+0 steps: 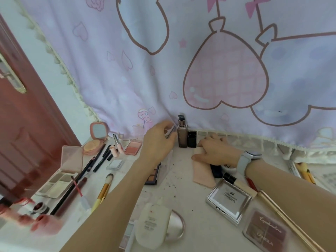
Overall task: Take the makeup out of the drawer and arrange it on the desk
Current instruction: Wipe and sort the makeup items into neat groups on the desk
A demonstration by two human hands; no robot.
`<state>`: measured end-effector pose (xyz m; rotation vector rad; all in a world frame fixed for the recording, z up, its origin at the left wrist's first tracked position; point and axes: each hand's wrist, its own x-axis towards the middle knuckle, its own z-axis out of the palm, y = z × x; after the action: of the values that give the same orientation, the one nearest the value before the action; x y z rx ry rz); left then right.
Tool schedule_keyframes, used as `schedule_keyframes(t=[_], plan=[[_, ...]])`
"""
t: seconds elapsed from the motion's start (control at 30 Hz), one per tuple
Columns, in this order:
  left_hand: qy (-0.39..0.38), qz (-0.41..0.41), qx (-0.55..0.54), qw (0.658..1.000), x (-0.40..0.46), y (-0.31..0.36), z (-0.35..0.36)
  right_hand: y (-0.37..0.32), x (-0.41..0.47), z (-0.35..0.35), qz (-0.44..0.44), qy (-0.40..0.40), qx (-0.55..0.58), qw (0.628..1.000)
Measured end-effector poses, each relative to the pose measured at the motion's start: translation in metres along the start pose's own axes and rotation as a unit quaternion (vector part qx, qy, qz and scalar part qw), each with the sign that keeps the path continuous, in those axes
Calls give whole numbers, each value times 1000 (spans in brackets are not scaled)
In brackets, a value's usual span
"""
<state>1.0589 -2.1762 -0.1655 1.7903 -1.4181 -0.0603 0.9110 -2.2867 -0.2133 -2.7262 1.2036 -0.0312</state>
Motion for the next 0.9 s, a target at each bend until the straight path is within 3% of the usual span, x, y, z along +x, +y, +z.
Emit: schedule_keyframes(t=[0.17, 0.3, 0.43, 0.5, 0.63, 0.7, 0.8, 0.9], plan=[[18, -3, -36, 999, -17, 8, -10, -4, -9, -3, -14, 25, 167, 985], [29, -24, -72, 997, -36, 20, -14, -15, -22, -17, -25, 125, 350, 928], [27, 3, -88, 996, -66, 35, -5, -20, -46, -39, -7, 173, 403, 899], [13, 48, -35, 998, -81, 40, 4, -21, -64, -46, 15, 173, 474, 863], [17, 103, 105, 989, -102, 52, 14, -24, -103, -49, 74, 81, 659, 744], [35, 132, 160, 978, -109, 56, 14, -22, -119, -46, 84, 52, 691, 716], [60, 209, 202, 955, -117, 58, 16, -21, -138, -43, 102, 47, 693, 712], [20, 206, 181, 961, -127, 61, 15, -23, -154, -42, 84, 76, 627, 771]])
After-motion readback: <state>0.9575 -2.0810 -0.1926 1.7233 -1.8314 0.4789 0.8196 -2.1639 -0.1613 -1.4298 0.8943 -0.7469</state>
